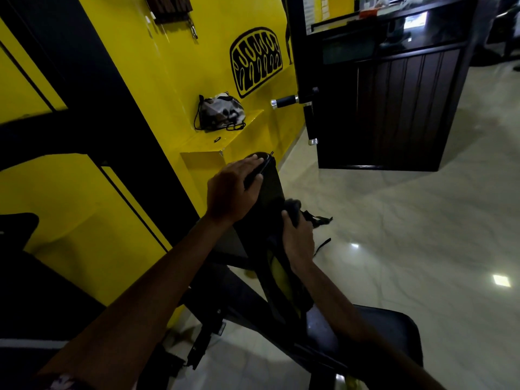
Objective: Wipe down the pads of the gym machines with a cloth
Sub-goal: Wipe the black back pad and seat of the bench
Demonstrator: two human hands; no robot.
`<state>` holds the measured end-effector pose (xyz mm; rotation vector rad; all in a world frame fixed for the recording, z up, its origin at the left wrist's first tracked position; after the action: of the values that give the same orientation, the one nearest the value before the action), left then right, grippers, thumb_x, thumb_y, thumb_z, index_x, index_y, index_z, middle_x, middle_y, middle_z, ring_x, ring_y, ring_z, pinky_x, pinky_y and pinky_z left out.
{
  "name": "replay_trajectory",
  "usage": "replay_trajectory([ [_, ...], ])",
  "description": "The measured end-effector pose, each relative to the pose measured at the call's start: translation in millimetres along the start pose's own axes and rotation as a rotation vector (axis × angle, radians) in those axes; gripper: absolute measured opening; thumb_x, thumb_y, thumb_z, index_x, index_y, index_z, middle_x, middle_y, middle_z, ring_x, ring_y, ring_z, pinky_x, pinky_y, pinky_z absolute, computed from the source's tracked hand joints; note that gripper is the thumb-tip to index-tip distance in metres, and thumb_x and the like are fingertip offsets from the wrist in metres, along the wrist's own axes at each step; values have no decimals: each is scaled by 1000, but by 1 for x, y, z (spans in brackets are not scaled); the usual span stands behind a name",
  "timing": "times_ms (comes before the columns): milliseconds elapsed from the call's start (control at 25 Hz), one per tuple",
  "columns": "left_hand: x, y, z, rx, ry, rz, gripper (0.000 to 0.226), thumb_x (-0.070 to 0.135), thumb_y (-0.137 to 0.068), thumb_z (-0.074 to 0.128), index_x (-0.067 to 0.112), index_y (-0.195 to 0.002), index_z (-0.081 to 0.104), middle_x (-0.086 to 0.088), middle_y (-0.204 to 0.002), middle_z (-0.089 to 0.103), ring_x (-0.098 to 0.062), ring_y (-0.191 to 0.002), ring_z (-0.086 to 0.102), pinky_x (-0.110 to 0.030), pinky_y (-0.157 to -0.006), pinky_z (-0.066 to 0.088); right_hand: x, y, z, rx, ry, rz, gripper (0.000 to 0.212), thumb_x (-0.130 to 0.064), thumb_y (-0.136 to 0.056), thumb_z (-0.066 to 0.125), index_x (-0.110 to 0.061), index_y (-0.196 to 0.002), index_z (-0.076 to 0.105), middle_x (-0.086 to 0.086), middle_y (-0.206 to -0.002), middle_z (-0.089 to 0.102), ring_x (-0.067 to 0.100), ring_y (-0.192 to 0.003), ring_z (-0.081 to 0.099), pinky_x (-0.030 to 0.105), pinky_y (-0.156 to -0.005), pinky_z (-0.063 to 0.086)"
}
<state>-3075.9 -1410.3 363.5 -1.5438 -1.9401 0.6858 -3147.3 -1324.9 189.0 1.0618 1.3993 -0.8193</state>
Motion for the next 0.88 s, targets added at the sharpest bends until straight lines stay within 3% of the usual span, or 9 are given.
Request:
replay_trajectory([
  [80, 6, 5, 1, -24, -126, 102, 54, 47, -81, 47, 12, -118, 66, -6, -119, 66, -25, -109, 63, -32, -83, 50, -8, 22, 3, 18, -18, -117, 48, -47, -97, 40, -28, -141, 40, 2, -126, 42, 18, -107, 50, 32, -89, 41],
  [160, 11, 7, 3, -131, -177, 227, 59, 48, -79, 48, 10, -121, 63, -9, -126, 61, -29, -115, 58, -39, -89, 49, 9, 50, 7, 42, -23, -195, 50, -48, -96, 41, -26, -141, 41, 3, -125, 43, 20, -110, 51, 39, -92, 45],
  [280, 23, 7, 2, -259, -280, 484, 49, 41, -81, 45, 9, -112, 66, -14, -131, 56, -33, -123, 52, -48, -100, 40, 33, 39, 4, 22, -26, -23, 49, -46, -96, 41, -26, -141, 40, 5, -130, 44, 27, -114, 52, 35, -90, 42],
  [360, 33, 19, 10, -262, -443, 742, 42, 34, -85, 40, 8, -100, 70, -15, -122, 62, -34, -118, 56, -47, -102, 34, 21, 29, 2, -4, -31, -7, 49, -45, -97, 42, -24, -141, 41, 7, -130, 45, 26, -114, 51, 33, -89, 42],
  [440, 38, 36, 22, -247, -535, 885, 40, 30, -88, 40, 7, -94, 72, -13, -110, 68, -33, -109, 61, -47, -98, 32, 5, 38, 1, 31, -21, -142, 50, -44, -96, 43, -22, -141, 40, 6, -131, 45, 23, -116, 50, 37, -94, 43],
  [560, 35, 47, 28, -144, -508, 934, 34, 26, -89, 48, 3, -91, 74, -11, -100, 72, -30, -99, 66, -40, -90, 38, 29, 54, 7, 64, 7, -165, 48, -41, -97, 44, -21, -140, 41, 5, -131, 46, 22, -117, 50, 36, -95, 43],
  [720, 38, 47, 22, -30, -430, 999, 33, 26, -87, 51, 2, -87, 74, -10, -96, 73, -28, -95, 68, -36, -88, 40, 52, 19, -1, 24, 25, 49, 44, -45, -96, 42, -29, -137, 44, 7, -127, 51, 26, -110, 55, 35, -88, 44],
  [880, 36, 50, 24, -9, -425, 985, 33, 25, -88, 50, 3, -86, 74, -9, -97, 73, -27, -96, 68, -35, -88, 41, 26, 37, 4, 17, -45, -115, 43, -47, -95, 43, -26, -132, 47, -4, -116, 46, 13, -101, 51, 31, -85, 41],
])
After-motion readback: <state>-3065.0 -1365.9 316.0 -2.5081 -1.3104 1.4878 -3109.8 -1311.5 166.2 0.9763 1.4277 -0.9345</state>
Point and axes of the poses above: each hand's wrist, its own y-axis away from the middle knuckle, its own z-axis out of the palm, x = y × z, the point moved 6 cm from there along -y, towards the middle knuckle
